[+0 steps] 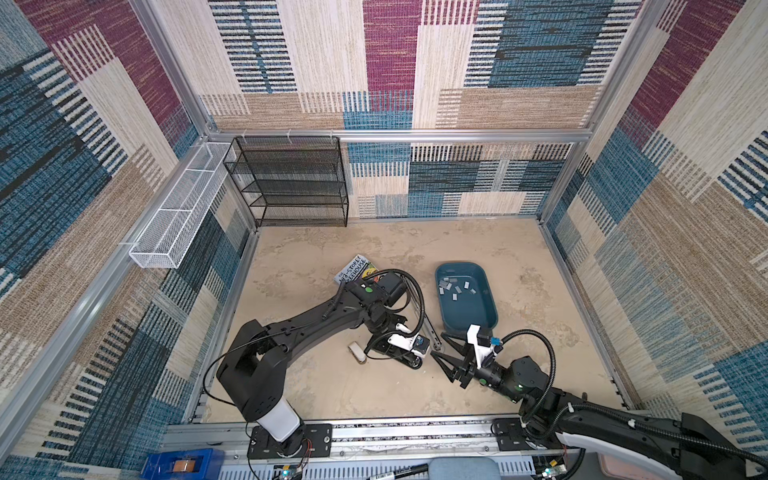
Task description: Load the staples into the stapler
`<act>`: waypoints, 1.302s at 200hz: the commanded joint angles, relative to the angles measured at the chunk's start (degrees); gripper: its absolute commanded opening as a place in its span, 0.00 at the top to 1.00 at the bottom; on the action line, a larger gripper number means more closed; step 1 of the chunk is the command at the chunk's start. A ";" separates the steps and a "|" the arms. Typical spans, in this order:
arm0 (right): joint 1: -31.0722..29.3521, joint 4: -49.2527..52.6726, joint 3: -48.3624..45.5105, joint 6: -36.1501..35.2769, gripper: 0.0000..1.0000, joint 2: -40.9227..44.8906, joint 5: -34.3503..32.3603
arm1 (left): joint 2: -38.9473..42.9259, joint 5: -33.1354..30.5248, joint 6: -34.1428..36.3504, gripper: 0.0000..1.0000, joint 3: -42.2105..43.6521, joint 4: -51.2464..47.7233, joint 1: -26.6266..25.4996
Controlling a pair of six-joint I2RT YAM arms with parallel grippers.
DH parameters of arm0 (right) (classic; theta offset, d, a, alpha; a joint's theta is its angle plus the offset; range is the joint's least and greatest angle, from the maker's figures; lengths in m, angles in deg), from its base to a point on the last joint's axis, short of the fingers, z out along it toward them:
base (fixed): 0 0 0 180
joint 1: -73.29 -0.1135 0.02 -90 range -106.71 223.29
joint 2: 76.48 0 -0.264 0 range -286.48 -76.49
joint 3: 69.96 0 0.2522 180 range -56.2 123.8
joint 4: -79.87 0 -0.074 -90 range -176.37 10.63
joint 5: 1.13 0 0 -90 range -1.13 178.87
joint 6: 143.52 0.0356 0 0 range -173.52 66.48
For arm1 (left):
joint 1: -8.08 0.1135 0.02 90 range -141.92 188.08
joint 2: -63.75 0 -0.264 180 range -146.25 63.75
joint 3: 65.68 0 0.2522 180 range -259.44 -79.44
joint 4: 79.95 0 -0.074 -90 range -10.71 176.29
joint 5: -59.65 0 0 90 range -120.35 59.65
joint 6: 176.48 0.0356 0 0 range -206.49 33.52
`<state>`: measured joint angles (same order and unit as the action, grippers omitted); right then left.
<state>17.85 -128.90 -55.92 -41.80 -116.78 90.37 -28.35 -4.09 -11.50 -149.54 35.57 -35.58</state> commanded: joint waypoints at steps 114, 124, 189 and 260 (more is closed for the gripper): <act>-2.37 -6.36 7.60 -5.99 0.52 -19.61 0.53 | 5.96 13.40 0.36 1.00 -1.38 -1.63 5.60; -2.36 -6.29 8.19 -6.25 0.52 -20.08 0.30 | 5.83 13.30 0.39 1.00 -1.40 -1.58 5.67; -2.77 -2.13 12.00 -8.24 0.51 -20.89 -0.50 | 4.43 13.33 0.25 1.00 -1.99 -2.45 5.73; -3.31 -2.21 13.20 -8.58 0.64 -23.75 0.70 | 2.81 16.08 -0.51 1.00 -3.26 -3.24 6.04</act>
<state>14.79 -129.79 -43.88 -49.93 -139.49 90.80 -24.94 7.78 -11.55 -151.73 33.54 -29.55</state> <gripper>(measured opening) 0.384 0.328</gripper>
